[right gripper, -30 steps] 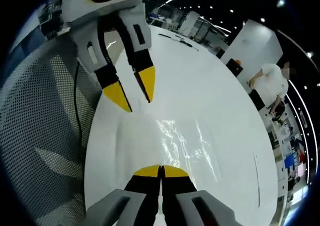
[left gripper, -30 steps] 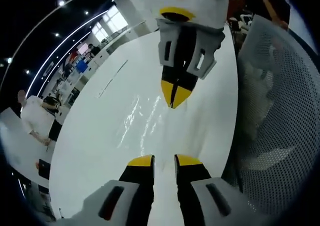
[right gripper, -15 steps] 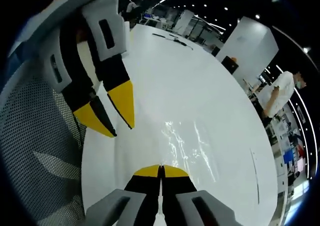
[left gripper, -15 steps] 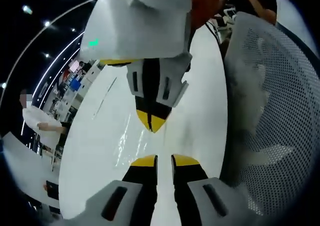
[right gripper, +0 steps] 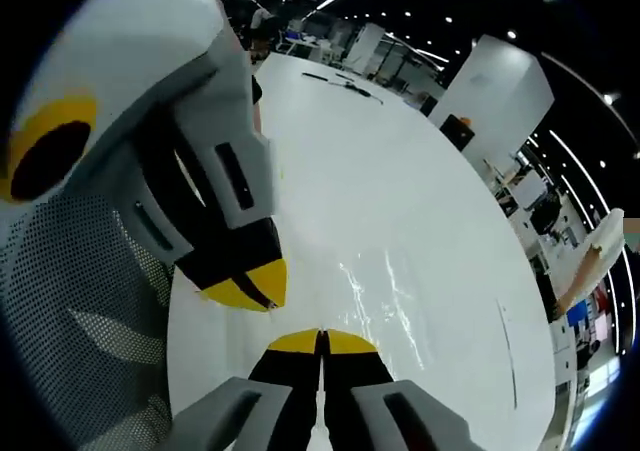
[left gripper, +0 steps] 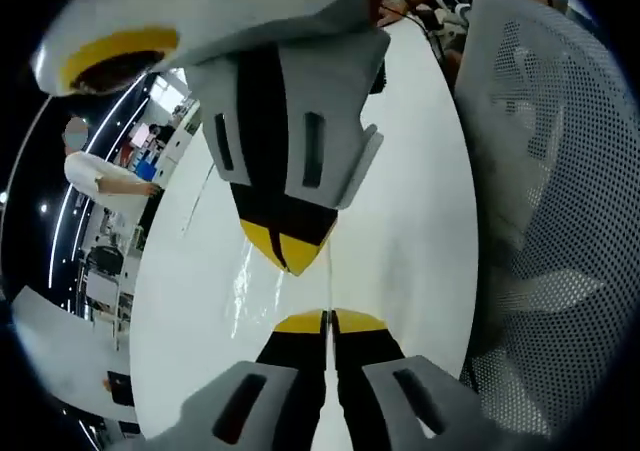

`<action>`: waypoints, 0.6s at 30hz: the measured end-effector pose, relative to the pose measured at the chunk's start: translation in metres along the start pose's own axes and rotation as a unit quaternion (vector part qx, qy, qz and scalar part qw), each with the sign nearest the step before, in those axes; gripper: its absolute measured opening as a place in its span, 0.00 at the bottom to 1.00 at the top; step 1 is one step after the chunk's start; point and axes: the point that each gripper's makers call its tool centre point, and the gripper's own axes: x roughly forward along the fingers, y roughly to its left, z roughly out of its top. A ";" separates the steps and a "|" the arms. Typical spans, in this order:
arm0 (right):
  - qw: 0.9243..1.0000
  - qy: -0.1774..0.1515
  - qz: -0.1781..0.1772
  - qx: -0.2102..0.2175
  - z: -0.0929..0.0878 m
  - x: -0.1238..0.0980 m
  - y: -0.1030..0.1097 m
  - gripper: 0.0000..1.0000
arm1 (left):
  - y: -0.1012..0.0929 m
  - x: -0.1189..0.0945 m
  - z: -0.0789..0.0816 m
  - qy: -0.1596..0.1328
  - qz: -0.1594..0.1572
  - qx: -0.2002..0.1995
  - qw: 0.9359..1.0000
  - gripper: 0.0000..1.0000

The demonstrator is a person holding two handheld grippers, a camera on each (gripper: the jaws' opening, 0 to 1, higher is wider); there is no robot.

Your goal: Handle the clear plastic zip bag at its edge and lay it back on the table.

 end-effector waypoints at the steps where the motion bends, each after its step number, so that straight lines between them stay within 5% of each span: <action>1: 1.000 0.000 0.000 -0.001 0.000 0.000 0.001 0.00 | 0.000 0.000 -0.001 0.001 0.001 0.006 1.000 0.00; 10: 1.000 0.006 -0.008 0.011 -0.001 0.002 0.002 0.00 | -0.011 -0.002 -0.006 0.005 -0.011 0.006 1.000 0.00; 18: 0.997 -0.001 -0.053 0.064 0.003 -0.009 -0.033 0.00 | -0.027 0.006 -0.007 0.009 -0.029 0.013 0.999 0.00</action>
